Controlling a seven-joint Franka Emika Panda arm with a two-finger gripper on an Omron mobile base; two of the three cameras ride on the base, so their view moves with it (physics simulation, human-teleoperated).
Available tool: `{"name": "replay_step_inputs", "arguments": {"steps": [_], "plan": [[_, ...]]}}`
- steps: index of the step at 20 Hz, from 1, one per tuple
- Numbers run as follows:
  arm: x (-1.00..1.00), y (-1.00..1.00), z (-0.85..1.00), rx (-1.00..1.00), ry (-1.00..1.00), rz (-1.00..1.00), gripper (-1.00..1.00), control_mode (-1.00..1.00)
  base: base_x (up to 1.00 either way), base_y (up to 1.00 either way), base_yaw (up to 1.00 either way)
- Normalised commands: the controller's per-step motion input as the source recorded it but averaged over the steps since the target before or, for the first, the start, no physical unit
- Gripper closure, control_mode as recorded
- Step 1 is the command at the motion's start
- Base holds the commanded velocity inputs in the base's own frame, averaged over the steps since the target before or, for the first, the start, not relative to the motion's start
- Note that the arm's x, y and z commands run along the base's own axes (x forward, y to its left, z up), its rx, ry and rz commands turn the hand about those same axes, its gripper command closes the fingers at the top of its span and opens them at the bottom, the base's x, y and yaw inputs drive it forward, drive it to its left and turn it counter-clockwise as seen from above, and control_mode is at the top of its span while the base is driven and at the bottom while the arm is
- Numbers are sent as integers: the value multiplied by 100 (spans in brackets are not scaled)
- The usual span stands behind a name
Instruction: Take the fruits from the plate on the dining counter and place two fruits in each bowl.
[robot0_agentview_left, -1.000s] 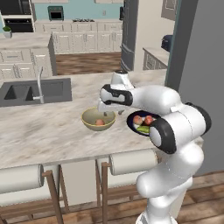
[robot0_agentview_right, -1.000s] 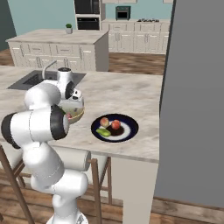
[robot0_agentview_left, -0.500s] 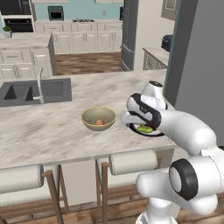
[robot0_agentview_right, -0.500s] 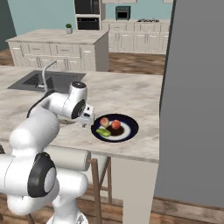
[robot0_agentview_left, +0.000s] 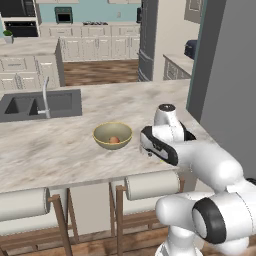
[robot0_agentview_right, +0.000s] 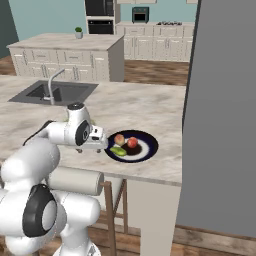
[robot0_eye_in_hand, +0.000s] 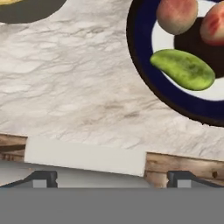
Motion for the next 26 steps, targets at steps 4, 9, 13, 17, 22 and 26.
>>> {"name": "replay_step_inputs", "arguments": {"steps": [4,9,13,17,22,26], "plan": [[98,-23,1,-9,17,6,-100,-100,0,0,0],[50,-60,0,1,9,7,-100,-100,0,0,0],[5,-64,-26,1,2,0,-100,-100,0,0,0],[13,-29,-56,0,1,0,-100,-100,0,0,0],[35,-7,-33,0,1,8,-100,-100,0,0,0],[31,-18,0,0,6,23,-100,-100,0,0,0]]}}
